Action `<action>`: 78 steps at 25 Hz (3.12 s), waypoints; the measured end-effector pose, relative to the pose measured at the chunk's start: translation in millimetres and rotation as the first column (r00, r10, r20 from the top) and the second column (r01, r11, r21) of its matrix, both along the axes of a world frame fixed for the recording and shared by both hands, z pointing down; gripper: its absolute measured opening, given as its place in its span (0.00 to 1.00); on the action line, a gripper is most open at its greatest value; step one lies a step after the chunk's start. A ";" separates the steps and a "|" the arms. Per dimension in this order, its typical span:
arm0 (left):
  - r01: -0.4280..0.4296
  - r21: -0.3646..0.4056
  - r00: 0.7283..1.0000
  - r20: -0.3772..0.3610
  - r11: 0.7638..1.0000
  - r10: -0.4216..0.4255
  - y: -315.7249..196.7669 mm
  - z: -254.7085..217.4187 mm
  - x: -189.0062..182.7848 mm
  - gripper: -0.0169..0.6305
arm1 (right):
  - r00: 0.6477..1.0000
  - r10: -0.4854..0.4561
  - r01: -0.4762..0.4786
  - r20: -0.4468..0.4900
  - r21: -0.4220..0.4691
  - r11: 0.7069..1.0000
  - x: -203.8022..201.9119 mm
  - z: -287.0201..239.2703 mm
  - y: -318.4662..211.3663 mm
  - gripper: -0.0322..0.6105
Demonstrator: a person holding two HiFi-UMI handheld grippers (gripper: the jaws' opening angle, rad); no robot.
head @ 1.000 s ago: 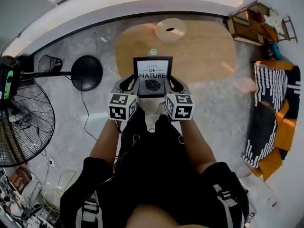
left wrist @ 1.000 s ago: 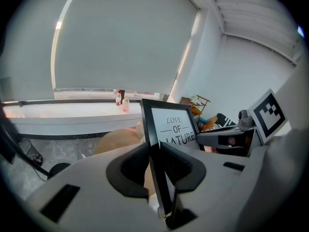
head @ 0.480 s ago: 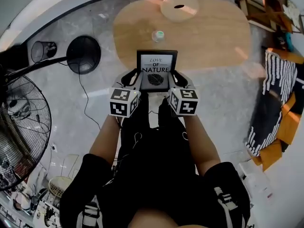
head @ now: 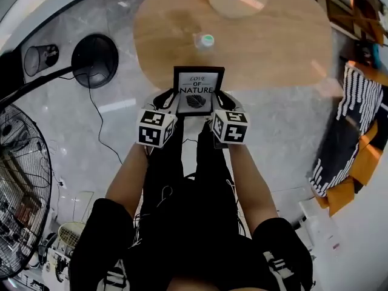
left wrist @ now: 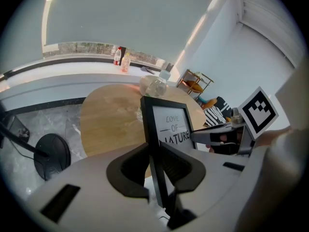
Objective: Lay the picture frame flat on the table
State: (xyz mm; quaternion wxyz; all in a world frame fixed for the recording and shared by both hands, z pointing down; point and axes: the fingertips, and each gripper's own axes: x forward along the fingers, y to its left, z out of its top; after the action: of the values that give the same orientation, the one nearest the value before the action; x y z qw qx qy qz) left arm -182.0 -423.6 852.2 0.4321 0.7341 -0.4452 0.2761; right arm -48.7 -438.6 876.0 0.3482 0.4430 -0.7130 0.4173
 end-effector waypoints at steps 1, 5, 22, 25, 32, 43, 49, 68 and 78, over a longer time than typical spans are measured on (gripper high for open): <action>0.001 -0.011 1.000 -0.004 1.000 -0.001 -2.5 12.5 1.0 0.16 | 1.000 0.003 -0.003 0.001 -0.011 1.000 1.2 12.4 -3.0 0.19; 0.008 -0.061 1.000 -0.014 0.998 -0.008 -10.8 59.5 -1.2 0.16 | 1.000 0.008 -0.009 -0.018 -0.047 0.999 -0.9 57.0 -12.5 0.18; 0.029 -0.251 0.998 -0.040 0.967 -0.041 -36.9 175.5 -12.2 0.15 | 0.994 0.053 -0.068 -0.096 -0.156 0.985 -10.1 160.3 -35.3 0.18; 0.039 -0.271 0.998 -0.031 0.962 -0.049 -32.1 184.8 -16.7 0.15 | 0.992 0.046 -0.063 -0.118 -0.146 0.987 -14.9 164.9 -32.4 0.19; 0.063 -0.292 0.997 -0.015 0.954 -0.071 -32.2 193.9 -20.8 0.18 | 0.986 0.036 -0.060 -0.162 -0.145 0.988 -19.2 168.7 -32.8 0.19; 0.178 0.079 0.978 0.095 0.981 -0.186 -43.1 22.4 -25.9 0.21 | 0.995 0.097 -0.092 -0.023 0.158 0.983 14.3 10.0 -43.2 0.33; 0.188 0.330 0.976 0.041 0.925 -0.213 -52.0 -161.1 13.1 0.19 | 0.998 0.051 -0.061 0.033 0.471 0.880 32.9 -187.0 -58.9 0.31; 0.154 0.796 0.971 -0.013 0.585 -0.239 41.1 -579.4 68.6 0.06 | 0.980 -0.127 -0.084 0.155 0.894 0.441 53.0 -626.8 20.6 0.07; 0.177 0.844 0.942 0.005 0.507 -0.337 68.6 -635.5 20.7 0.06 | 0.983 -0.126 -0.073 0.131 0.920 0.385 31.5 -666.0 35.8 0.07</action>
State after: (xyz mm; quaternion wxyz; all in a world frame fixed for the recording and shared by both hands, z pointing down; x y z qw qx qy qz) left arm -161.2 -355.0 216.7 0.0288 0.7494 -0.6610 0.0253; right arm -17.2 -402.8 210.0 -0.0148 0.5105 -0.8596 -0.0158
